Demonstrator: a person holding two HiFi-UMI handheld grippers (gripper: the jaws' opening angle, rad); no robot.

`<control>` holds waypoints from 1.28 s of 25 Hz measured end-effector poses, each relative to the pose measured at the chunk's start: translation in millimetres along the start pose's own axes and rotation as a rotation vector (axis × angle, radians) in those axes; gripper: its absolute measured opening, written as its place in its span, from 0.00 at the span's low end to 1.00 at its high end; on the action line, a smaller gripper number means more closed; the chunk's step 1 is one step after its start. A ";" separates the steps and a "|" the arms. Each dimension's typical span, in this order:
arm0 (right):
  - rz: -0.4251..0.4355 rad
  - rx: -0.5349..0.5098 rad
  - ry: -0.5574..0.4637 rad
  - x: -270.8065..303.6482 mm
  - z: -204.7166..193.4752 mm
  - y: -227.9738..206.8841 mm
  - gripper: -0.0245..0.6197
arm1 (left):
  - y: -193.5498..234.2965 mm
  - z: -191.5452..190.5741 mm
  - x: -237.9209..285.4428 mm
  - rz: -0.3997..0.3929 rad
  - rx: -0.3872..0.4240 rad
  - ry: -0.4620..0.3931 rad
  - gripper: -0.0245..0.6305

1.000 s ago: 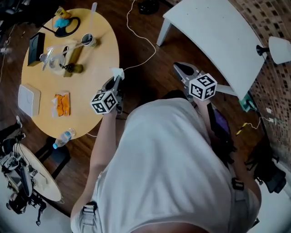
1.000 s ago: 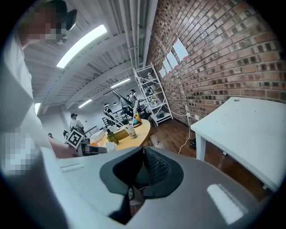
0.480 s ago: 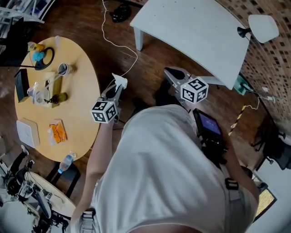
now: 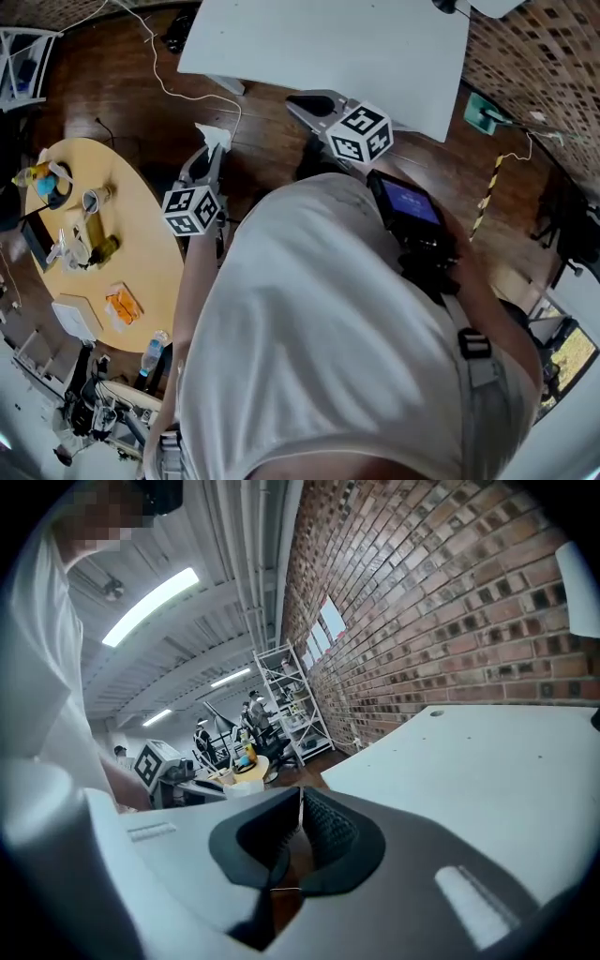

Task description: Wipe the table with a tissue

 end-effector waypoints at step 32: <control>-0.290 0.234 -0.172 -95.4 6.0 -134.6 0.07 | -0.6 105.1 179.9 -0.012 0.288 0.145 0.11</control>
Point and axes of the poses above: the fingertips, and each gripper's own axes: x forward along the fingers, y to its left, z out of its top, the point moved 5 cm from there along -x, backward along the fingers, and after that the axes turned 11 degrees about z, right-handed, at the moved point
